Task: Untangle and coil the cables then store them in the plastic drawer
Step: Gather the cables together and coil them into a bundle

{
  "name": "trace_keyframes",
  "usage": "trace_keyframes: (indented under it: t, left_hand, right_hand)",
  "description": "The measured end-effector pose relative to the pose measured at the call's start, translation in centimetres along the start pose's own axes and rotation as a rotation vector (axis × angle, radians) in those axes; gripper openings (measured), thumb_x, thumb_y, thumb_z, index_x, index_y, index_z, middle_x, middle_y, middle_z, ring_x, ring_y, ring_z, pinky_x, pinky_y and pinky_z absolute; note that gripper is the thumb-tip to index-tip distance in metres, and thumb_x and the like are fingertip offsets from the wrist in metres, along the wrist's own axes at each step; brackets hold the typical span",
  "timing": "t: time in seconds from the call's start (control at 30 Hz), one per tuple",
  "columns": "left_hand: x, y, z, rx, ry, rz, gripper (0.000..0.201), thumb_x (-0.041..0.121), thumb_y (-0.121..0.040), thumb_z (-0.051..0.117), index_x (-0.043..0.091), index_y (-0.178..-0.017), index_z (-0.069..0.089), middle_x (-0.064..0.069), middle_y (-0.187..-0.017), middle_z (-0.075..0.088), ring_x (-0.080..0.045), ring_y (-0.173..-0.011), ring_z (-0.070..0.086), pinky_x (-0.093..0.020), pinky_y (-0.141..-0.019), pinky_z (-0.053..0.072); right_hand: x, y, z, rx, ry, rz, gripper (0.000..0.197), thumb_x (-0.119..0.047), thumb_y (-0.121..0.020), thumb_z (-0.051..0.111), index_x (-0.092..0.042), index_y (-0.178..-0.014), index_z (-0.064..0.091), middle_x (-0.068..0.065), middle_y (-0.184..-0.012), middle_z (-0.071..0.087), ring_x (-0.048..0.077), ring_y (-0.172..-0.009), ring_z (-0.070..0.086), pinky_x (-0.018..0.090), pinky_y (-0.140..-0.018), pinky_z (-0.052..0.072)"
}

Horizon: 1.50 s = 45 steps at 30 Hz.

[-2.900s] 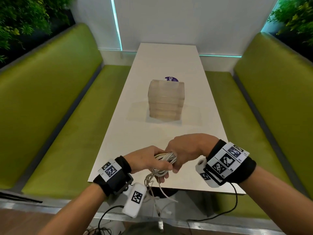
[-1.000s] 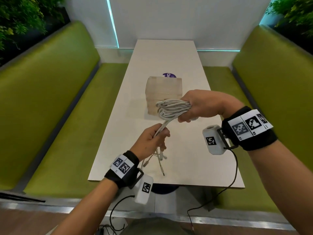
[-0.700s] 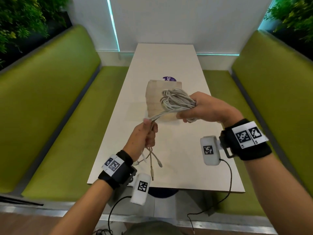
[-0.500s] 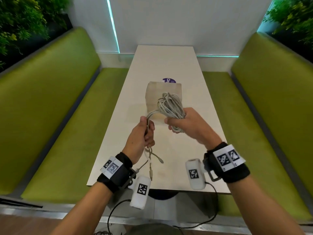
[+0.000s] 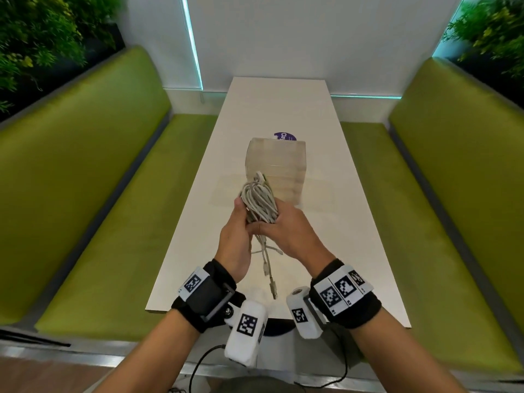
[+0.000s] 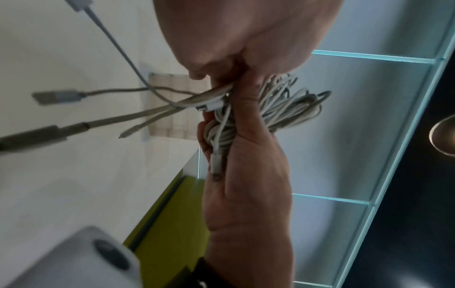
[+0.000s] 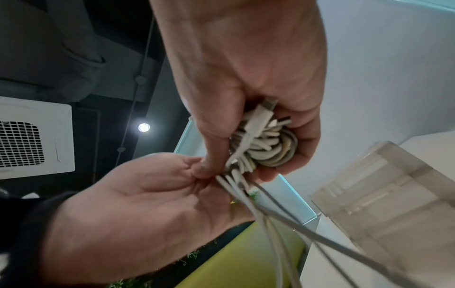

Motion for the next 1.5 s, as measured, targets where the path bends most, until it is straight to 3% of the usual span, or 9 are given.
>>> trace_keyframes:
  t: [0.2, 0.3, 0.4, 0.6, 0.7, 1.03, 1.33, 1.4, 1.5]
  left_hand:
    - [1.0, 0.6, 0.4, -0.239, -0.147, 0.05, 0.06, 0.056, -0.096, 0.021, 0.02, -0.131, 0.053, 0.002, -0.127, 0.064, -0.007, -0.121, 0.055, -0.022, -0.103, 0.042]
    - [2.1, 0.4, 0.6, -0.316, -0.238, 0.107, 0.074, 0.069, -0.071, 0.063, 0.021, -0.127, 0.057, -0.001, -0.122, 0.067, -0.015, -0.117, 0.06, -0.021, -0.092, 0.048]
    - [2.6, -0.5, 0.0, -0.291, -0.093, 0.084, 0.091, 0.039, -0.048, 0.093, 0.029, -0.129, 0.051, -0.014, -0.121, 0.066, -0.026, -0.113, 0.063, -0.03, -0.086, 0.053]
    - [3.0, 0.2, 0.8, -0.287, -0.155, 0.172, 0.044, 0.02, -0.063, 0.082, 0.023, -0.103, 0.065, -0.02, -0.096, 0.062, -0.048, -0.1, 0.06, -0.046, -0.085, 0.054]
    - [3.2, 0.6, 1.2, -0.237, -0.142, 0.209, 0.03, 0.012, -0.069, 0.079, 0.018, -0.089, 0.058, -0.015, -0.087, 0.064, -0.034, -0.08, 0.065, -0.041, -0.074, 0.057]
    - [3.5, 0.8, 1.2, -0.185, -0.209, 0.237, 0.023, -0.002, -0.086, 0.063, 0.015, -0.085, 0.048, 0.003, -0.067, 0.051, -0.016, -0.06, 0.054, -0.027, -0.055, 0.051]
    - [3.3, 0.5, 1.2, -0.232, -0.223, 0.209, 0.021, 0.01, -0.083, 0.069, 0.019, -0.086, 0.05, -0.01, -0.078, 0.051, -0.029, -0.071, 0.059, -0.034, -0.063, 0.056]
    - [3.2, 0.4, 1.1, -0.273, -0.214, 0.199, 0.034, 0.021, -0.076, 0.077, 0.018, -0.097, 0.051, -0.014, -0.087, 0.058, -0.028, -0.078, 0.065, -0.035, -0.068, 0.057]
    - [2.2, -0.2, -0.1, -0.304, -0.279, 0.139, 0.105, 0.051, -0.047, 0.089, 0.031, -0.134, 0.033, -0.011, -0.121, 0.061, -0.021, -0.107, 0.064, -0.034, -0.083, 0.055]
  right_hand:
    - [-0.2, 0.3, -1.3, -0.102, -0.06, 0.012, 0.019, -0.024, -0.076, 0.077, -0.02, -0.091, 0.065, -0.01, -0.077, 0.066, 0.002, -0.068, 0.059, 0.014, -0.063, 0.044]
    - [0.1, 0.9, -0.7, -0.14, -0.138, 0.029, 0.008, -0.015, -0.077, 0.07, -0.011, -0.082, 0.065, 0.0, -0.069, 0.061, 0.013, -0.062, 0.054, 0.033, -0.062, 0.044]
    - [0.6, 1.8, 0.8, -0.228, -0.154, 0.064, 0.007, -0.008, -0.076, 0.069, -0.006, -0.079, 0.063, 0.002, -0.066, 0.058, 0.015, -0.06, 0.051, 0.034, -0.059, 0.042]
    - [-0.4, 1.9, 1.3, -0.341, -0.224, 0.011, 0.025, 0.001, -0.078, 0.068, -0.02, -0.09, 0.064, 0.008, -0.081, 0.067, 0.008, -0.073, 0.061, 0.028, -0.07, 0.052]
    - [-0.3, 1.8, 1.2, -0.39, -0.297, 0.028, 0.024, 0.005, -0.078, 0.068, -0.012, -0.095, 0.065, 0.004, -0.083, 0.067, 0.011, -0.077, 0.063, 0.025, -0.072, 0.052]
    - [0.4, 2.1, 2.5, -0.396, -0.495, 0.104, 0.034, 0.002, -0.074, 0.076, -0.014, -0.1, 0.063, -0.001, -0.087, 0.069, 0.012, -0.086, 0.066, 0.029, -0.083, 0.054]
    - [0.3, 2.4, 2.1, -0.36, -0.402, 0.097, 0.02, 0.0, -0.08, 0.067, -0.008, -0.098, 0.062, 0.006, -0.082, 0.064, 0.013, -0.075, 0.061, 0.019, -0.066, 0.05]
    - [0.5, 2.2, 1.8, -0.33, -0.368, 0.083, 0.016, -0.001, -0.08, 0.067, -0.008, -0.094, 0.063, 0.004, -0.079, 0.064, 0.011, -0.072, 0.06, 0.02, -0.064, 0.049]
    - [0.9, 2.0, 0.8, -0.24, -0.361, 0.038, 0.008, -0.006, -0.081, 0.069, -0.007, -0.089, 0.068, 0.001, -0.077, 0.066, 0.009, -0.07, 0.061, 0.025, -0.066, 0.049]
Point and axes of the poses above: each hand's wrist, its own y-axis away from the middle knuckle, its own z-axis out of the palm, x = y × z, the point moved 5 cm from there along -y, towards the middle knuckle
